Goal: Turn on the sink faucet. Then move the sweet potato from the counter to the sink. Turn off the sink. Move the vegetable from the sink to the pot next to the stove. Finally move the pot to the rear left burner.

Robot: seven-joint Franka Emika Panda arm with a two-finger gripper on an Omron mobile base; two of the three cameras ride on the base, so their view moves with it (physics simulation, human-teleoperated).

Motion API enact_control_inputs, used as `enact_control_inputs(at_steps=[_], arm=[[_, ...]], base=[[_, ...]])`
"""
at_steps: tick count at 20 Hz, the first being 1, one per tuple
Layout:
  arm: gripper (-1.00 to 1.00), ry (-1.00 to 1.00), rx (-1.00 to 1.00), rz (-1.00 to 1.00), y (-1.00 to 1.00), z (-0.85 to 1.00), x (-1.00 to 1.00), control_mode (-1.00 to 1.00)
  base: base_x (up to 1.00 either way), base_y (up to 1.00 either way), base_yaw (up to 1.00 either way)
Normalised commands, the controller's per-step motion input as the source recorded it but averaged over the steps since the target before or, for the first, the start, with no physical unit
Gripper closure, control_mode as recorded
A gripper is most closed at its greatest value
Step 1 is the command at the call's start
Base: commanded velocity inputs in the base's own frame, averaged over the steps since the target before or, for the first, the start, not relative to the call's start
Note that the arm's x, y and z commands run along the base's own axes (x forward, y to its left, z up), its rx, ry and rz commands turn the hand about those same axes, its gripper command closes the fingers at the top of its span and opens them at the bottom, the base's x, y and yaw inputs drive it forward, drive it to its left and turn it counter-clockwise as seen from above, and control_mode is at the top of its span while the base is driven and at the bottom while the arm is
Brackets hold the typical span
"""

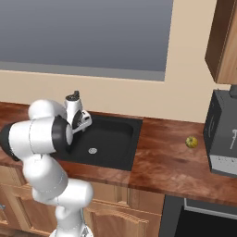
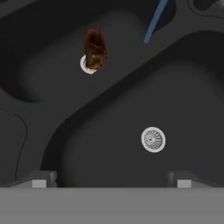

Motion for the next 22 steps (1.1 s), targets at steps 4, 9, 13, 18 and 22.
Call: enact_control_inputs(at_steps=[4, 9, 13, 18, 22], arm=[[-1.00, 0.00, 0.15, 0.00, -0.38, 0.05, 0.00, -1.00], [-1.00, -0.08, 0.16, 0.00, -0.29, -0.03, 0.00, -1.00], [-1.00, -0.15, 0.15, 0.03, -0.33, 0.00, 0.02, -1.00], [-1.00, -0.10, 0.16, 0.07, -0.08, 0.19, 0.31, -1.00], [-1.00, -0.09, 0.13, 0.09, 0.00, 0.20, 0.45, -1.00]], base=[[0.00, 0.00, 0.00], [0.00, 0.00, 0.00], [0.00, 0.00, 0.00], [0.00, 0.00, 0.00], [0.00, 0.00, 0.00]])
